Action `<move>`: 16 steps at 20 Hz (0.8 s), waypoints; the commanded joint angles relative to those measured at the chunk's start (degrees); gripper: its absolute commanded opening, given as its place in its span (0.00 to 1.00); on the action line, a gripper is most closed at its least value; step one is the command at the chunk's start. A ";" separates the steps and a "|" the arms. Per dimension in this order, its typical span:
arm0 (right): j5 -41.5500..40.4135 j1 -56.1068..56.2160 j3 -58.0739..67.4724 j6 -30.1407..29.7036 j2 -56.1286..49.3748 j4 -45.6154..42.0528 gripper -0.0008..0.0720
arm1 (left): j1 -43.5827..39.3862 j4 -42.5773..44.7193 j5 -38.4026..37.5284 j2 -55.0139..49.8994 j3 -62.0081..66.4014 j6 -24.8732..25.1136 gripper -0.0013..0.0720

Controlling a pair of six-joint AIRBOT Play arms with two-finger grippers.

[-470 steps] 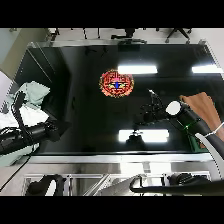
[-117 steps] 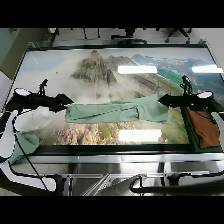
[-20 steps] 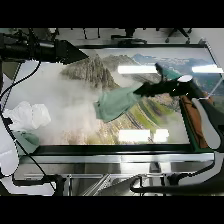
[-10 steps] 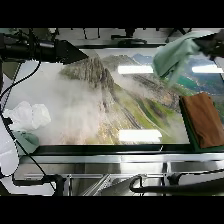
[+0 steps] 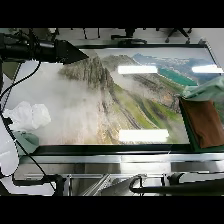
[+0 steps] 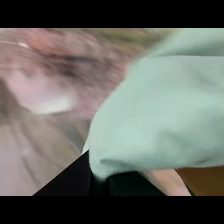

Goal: Fold the shirts.

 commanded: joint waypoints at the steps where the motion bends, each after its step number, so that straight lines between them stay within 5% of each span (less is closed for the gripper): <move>1: 13.46 -0.90 -1.31 10.25 2.80 -20.79 0.03 | 0.00 0.02 -1.42 -0.04 0.02 0.09 0.04; 8: 13.90 -0.98 -28.52 11.69 14.29 -44.39 0.04 | 0.00 0.04 -4.87 -0.04 0.02 0.39 0.04; 13: 0.87 -0.98 -50.51 11.69 16.39 -45.79 0.09 | 0.00 0.07 -5.27 -0.02 0.02 1.01 0.04; 14: -0.22 -0.98 -52.65 11.58 15.91 -45.90 0.41 | 0.00 0.04 -5.16 -0.02 0.02 1.01 0.04; 15: -0.17 -0.98 -53.42 10.56 15.04 -46.40 0.87 | 0.00 0.09 -4.94 -0.04 0.02 1.01 0.04; 16: -0.02 -0.98 -53.02 8.68 14.32 -46.45 0.95 | 0.00 0.13 -4.50 -0.04 0.02 1.03 0.04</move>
